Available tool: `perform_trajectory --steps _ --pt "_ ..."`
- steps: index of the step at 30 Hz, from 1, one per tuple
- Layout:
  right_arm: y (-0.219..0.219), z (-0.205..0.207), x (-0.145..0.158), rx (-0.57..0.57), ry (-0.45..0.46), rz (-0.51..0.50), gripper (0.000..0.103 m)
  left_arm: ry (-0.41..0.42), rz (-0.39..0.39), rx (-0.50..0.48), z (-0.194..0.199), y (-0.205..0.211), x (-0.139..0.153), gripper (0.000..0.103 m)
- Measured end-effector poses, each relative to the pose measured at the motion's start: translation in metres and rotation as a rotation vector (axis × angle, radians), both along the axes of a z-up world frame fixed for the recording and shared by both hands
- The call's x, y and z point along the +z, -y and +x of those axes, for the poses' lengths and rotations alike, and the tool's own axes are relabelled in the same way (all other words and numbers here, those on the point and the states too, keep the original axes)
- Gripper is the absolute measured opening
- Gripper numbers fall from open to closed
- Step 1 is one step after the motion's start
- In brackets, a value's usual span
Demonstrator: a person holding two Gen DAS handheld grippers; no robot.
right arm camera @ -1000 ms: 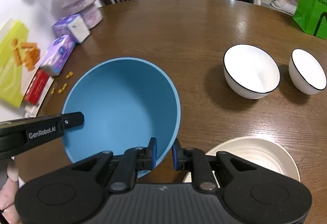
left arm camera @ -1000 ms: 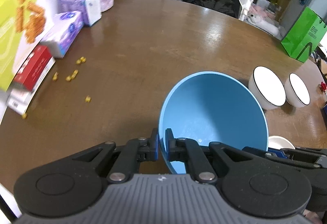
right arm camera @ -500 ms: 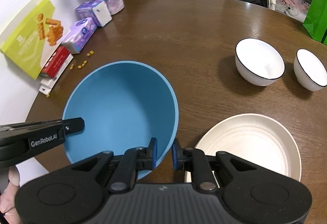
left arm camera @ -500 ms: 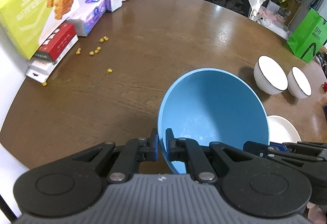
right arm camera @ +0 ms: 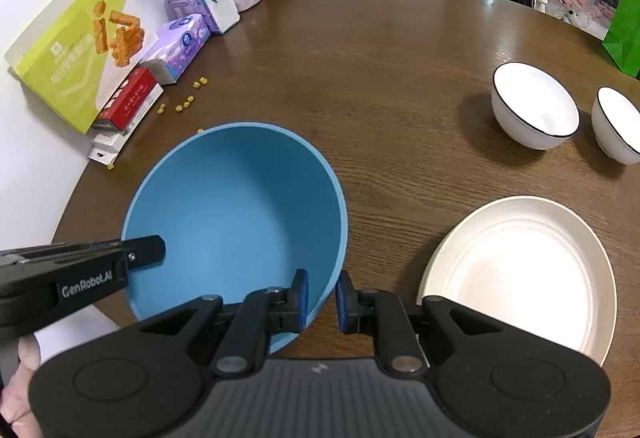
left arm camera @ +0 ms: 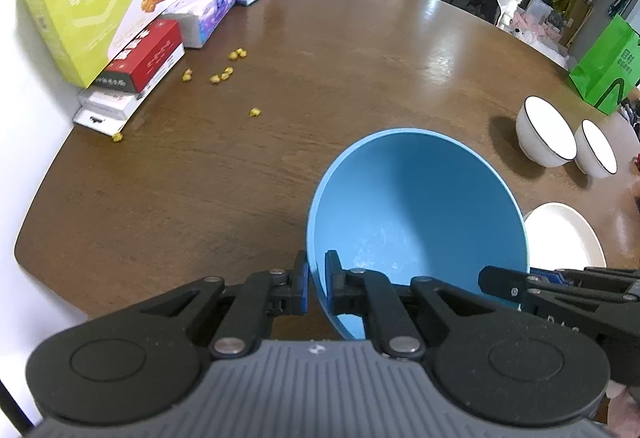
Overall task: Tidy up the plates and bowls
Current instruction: 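Carry the blue bowl beside the plate stack and lower it with both grippers, then open both grippers to release the blue bowl rim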
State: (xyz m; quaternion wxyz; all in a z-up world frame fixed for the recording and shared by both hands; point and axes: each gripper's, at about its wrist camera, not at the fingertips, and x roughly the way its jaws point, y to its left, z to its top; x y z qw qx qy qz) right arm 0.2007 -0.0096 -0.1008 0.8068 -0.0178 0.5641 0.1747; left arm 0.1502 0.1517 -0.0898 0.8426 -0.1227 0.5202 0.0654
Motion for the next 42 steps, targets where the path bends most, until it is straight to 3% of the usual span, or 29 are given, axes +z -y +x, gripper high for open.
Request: perform_trajectory --steps 14,26,37,40,42 --pt "-0.055 -0.006 -0.019 0.070 -0.039 -0.014 0.013 -0.048 -0.027 0.067 -0.021 -0.054 -0.021 0.008" --pt "-0.091 0.008 -0.038 0.078 -0.028 -0.028 0.013 -0.051 0.004 0.061 0.005 -0.080 -0.033 0.008" --pt "-0.095 0.021 -0.051 0.052 0.003 -0.049 0.014 -0.057 0.009 0.012 0.026 -0.080 -0.047 0.009" --pt "-0.092 0.024 -0.050 0.043 -0.014 -0.027 0.019 -0.056 0.003 0.004 0.027 -0.083 -0.046 0.009" --pt "-0.090 0.025 -0.048 0.031 -0.017 -0.009 0.024 -0.044 0.000 0.001 0.025 -0.085 -0.043 0.016"
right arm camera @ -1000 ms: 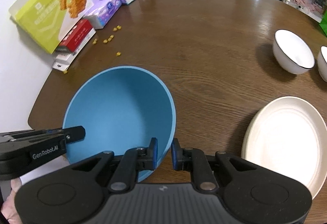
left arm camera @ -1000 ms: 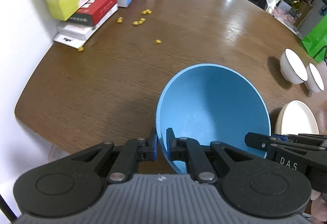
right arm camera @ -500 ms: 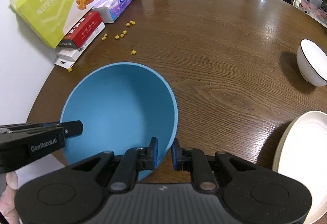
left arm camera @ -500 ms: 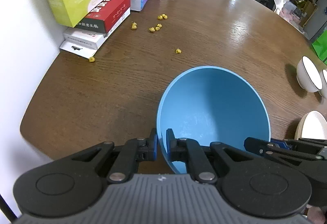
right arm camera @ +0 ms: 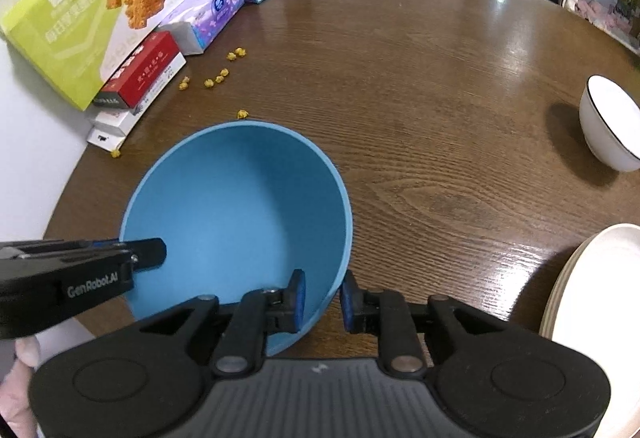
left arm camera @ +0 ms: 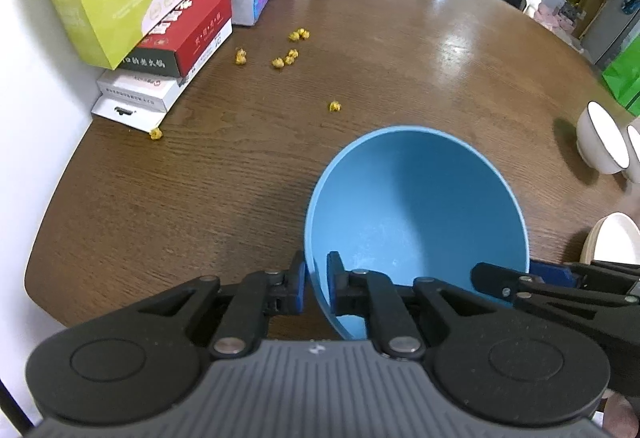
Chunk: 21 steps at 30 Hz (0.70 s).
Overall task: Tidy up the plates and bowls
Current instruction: 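Open both grippers to release the blue bowl rim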
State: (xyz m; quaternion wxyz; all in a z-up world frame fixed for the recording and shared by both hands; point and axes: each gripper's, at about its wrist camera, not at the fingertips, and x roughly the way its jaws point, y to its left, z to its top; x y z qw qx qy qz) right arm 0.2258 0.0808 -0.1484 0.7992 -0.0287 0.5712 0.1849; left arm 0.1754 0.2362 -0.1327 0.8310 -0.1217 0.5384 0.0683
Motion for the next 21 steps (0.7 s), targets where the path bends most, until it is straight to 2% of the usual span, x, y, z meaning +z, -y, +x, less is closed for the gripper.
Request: perform_trajectory --steps 2,6,8,9,11,13,15,21 --pt "0.002 -0.001 0.005 -0.004 0.016 0.015 0.043 0.021 0.012 0.002 -0.001 -0.002 0.006 0.043" --pt "0.009 -0.004 0.019 -0.017 0.053 0.045 0.059 0.071 0.013 0.004 -0.005 -0.006 0.022 0.061" --pt "0.015 -0.007 0.026 -0.028 0.072 0.073 0.070 0.113 0.014 -0.003 -0.010 -0.007 0.032 0.076" --pt "0.018 -0.008 0.030 -0.033 0.083 0.085 0.072 0.131 0.016 -0.007 -0.012 -0.007 0.036 0.080" --pt "0.025 -0.011 0.038 -0.043 0.108 0.098 0.083 0.172 0.010 -0.015 -0.018 -0.008 0.046 0.093" --pt "0.031 -0.016 0.044 -0.056 0.132 0.107 0.086 0.212 0.005 -0.024 -0.023 -0.009 0.055 0.103" --pt "0.039 -0.020 0.048 -0.071 0.145 0.109 0.087 0.248 -0.001 -0.031 -0.028 -0.008 0.062 0.103" --pt "0.059 -0.039 0.060 -0.083 0.160 0.114 0.094 0.273 -0.028 -0.049 -0.040 -0.003 0.073 0.103"
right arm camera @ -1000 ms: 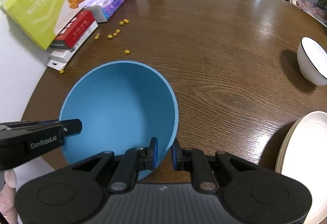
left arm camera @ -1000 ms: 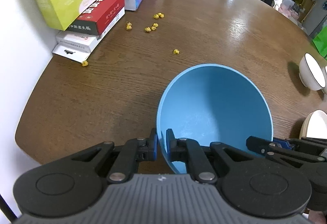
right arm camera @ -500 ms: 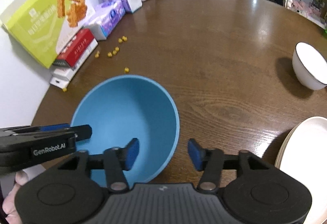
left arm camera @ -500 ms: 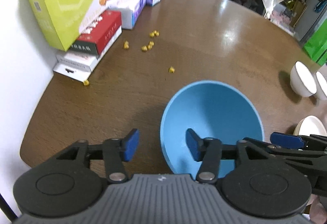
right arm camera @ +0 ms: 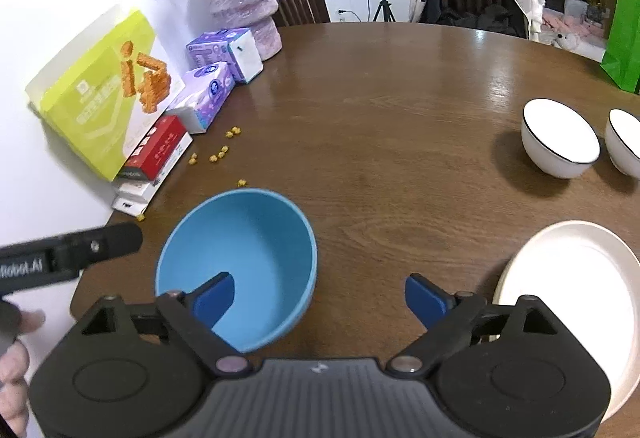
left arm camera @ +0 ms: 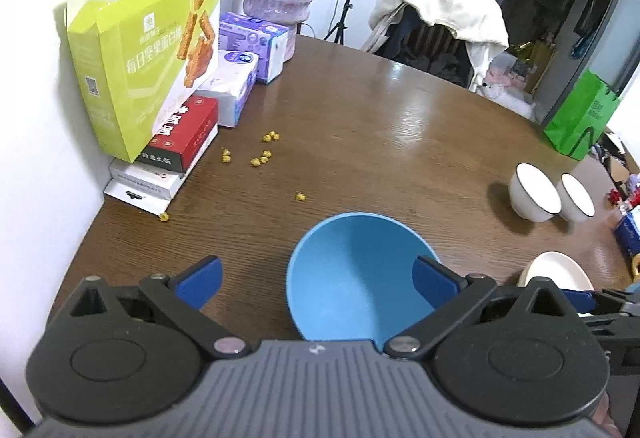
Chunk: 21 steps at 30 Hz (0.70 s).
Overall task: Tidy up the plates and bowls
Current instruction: 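Move both grippers back from the blue bowl toward a white bowl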
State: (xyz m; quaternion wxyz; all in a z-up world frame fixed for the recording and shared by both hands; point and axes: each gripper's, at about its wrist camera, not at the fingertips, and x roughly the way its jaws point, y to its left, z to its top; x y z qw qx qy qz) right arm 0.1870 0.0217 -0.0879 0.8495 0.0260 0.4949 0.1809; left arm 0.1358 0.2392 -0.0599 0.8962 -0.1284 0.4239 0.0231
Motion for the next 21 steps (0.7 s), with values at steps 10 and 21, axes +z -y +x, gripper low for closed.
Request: perform_trajectory --steps 10,21 --pt "0.041 -0.023 0.019 -0.122 0.071 -0.014 0.103 0.016 -0.010 -0.073 -0.012 0.017 0.009 0.103" --pt "0.083 -0.044 0.037 -0.290 0.117 -0.028 0.103 0.044 -0.012 -0.139 -0.019 0.023 0.016 0.103"
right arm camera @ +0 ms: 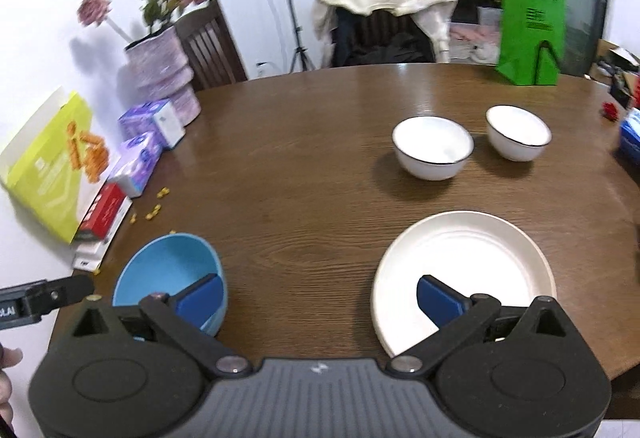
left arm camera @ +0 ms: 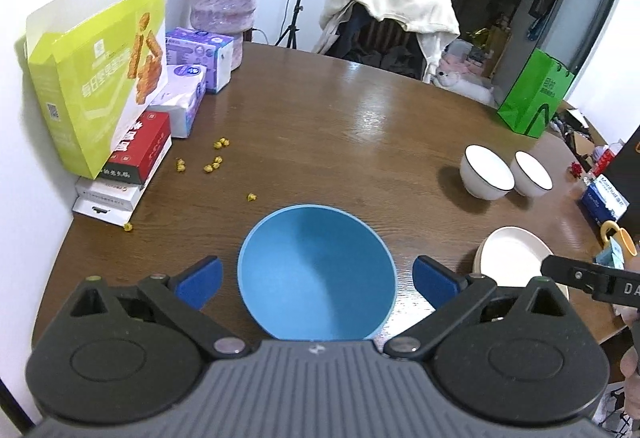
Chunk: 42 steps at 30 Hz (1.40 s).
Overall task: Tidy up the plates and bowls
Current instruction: 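Move both grippers back from the blue bowl toward a white bowl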
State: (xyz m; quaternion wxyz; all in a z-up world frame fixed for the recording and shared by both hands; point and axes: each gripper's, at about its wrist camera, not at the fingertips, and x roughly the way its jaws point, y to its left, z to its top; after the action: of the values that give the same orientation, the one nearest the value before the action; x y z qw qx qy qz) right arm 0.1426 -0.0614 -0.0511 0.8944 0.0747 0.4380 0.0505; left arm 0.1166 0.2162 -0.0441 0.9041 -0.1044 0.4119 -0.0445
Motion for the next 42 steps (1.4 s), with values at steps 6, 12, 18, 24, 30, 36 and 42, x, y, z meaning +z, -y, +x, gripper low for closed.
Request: perform_trajectory --steps 6,12,18,24,30,36,42 --pt "0.019 -0.014 0.007 -0.061 0.019 0.028 0.103 0.013 -0.010 -0.033 0.000 0.009 0.003 0.103" --pt "0.036 -0.018 0.016 -0.109 0.038 0.021 0.103 0.021 -0.016 -0.056 0.002 0.022 0.008 0.103" --pt "0.055 -0.015 0.021 -0.099 0.049 0.054 0.103 0.035 -0.027 -0.049 0.009 0.038 0.011 0.103" --pt "0.074 0.000 0.023 -0.079 0.051 0.012 0.103 0.039 -0.045 -0.023 0.018 0.063 0.014 0.103" --pt "0.101 0.022 0.023 -0.073 0.046 0.019 0.103 0.052 -0.034 -0.019 0.032 0.089 0.020 0.103" --pt "0.122 0.043 0.021 -0.056 0.037 0.006 0.103 0.055 -0.020 -0.038 0.048 0.118 0.020 0.103" --pt "0.142 0.064 0.015 -0.052 0.018 -0.010 0.103 0.055 -0.025 -0.042 0.065 0.140 0.019 0.103"
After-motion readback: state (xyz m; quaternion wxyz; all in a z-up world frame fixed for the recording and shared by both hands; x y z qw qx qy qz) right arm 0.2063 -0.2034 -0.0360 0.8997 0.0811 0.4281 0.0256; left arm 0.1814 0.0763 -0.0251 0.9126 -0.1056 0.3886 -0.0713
